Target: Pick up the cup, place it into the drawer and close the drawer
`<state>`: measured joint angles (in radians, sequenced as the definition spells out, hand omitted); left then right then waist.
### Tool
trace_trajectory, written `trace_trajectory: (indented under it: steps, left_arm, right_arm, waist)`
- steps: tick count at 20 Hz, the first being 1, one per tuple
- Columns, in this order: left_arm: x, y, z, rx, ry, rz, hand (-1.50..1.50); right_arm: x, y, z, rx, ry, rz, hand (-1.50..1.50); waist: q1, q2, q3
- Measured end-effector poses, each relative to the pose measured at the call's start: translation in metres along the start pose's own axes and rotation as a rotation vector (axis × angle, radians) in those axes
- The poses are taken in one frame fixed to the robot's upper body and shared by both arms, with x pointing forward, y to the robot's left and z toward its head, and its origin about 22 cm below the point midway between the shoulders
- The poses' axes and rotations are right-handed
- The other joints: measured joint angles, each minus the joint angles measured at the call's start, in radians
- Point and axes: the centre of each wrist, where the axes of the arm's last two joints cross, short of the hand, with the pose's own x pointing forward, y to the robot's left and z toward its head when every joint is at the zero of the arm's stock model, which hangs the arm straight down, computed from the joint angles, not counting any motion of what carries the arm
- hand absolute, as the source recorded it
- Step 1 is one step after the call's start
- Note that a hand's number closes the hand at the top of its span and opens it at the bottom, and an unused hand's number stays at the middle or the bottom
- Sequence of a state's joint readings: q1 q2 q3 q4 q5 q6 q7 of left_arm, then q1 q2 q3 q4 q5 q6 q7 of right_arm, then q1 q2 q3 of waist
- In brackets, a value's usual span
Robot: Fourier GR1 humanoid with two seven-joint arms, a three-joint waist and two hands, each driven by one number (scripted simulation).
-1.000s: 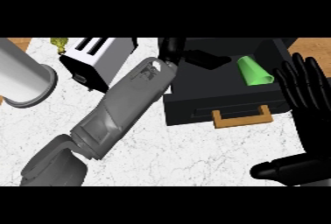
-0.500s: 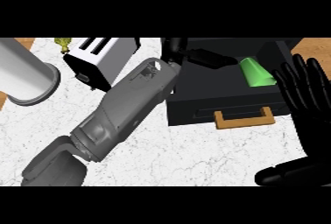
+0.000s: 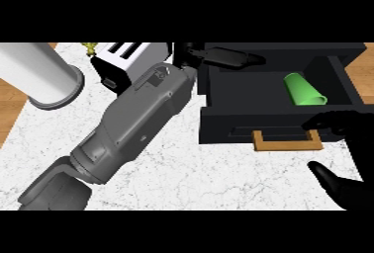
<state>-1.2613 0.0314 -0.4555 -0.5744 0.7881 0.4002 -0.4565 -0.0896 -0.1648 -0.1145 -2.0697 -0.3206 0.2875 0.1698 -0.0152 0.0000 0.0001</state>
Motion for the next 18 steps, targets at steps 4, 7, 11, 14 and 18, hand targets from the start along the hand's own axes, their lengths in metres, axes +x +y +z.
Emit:
trace_trajectory:
  steps: [4,7,11,14,18]
  left_arm:
    - [0.000,0.025,0.008,0.046,0.005,0.036,-1.50]
    - [0.000,0.058,0.018,0.089,0.011,0.047,-1.50]
    - [0.000,0.093,0.044,0.130,0.025,0.056,-1.50]
    - [0.005,0.117,0.066,0.157,0.030,0.065,-1.50]
    - [0.013,0.150,0.100,0.176,0.048,0.078,-1.50]
  right_arm:
    - [0.005,-0.005,0.010,0.062,0.030,0.114,1.50]
    - [0.006,-0.005,0.011,0.093,0.058,0.181,1.50]
    - [0.007,0.000,0.013,0.126,0.101,0.260,1.50]
    - [0.003,0.003,0.015,0.129,0.144,0.301,1.50]
    - [-0.009,0.005,0.010,0.119,0.184,0.353,1.50]
  waist:
    - [0.024,-0.008,0.000]
    - [0.038,-0.010,-0.001]
    - [0.048,-0.012,0.000]
    - [0.046,-0.011,0.000]
    - [0.046,-0.008,0.000]
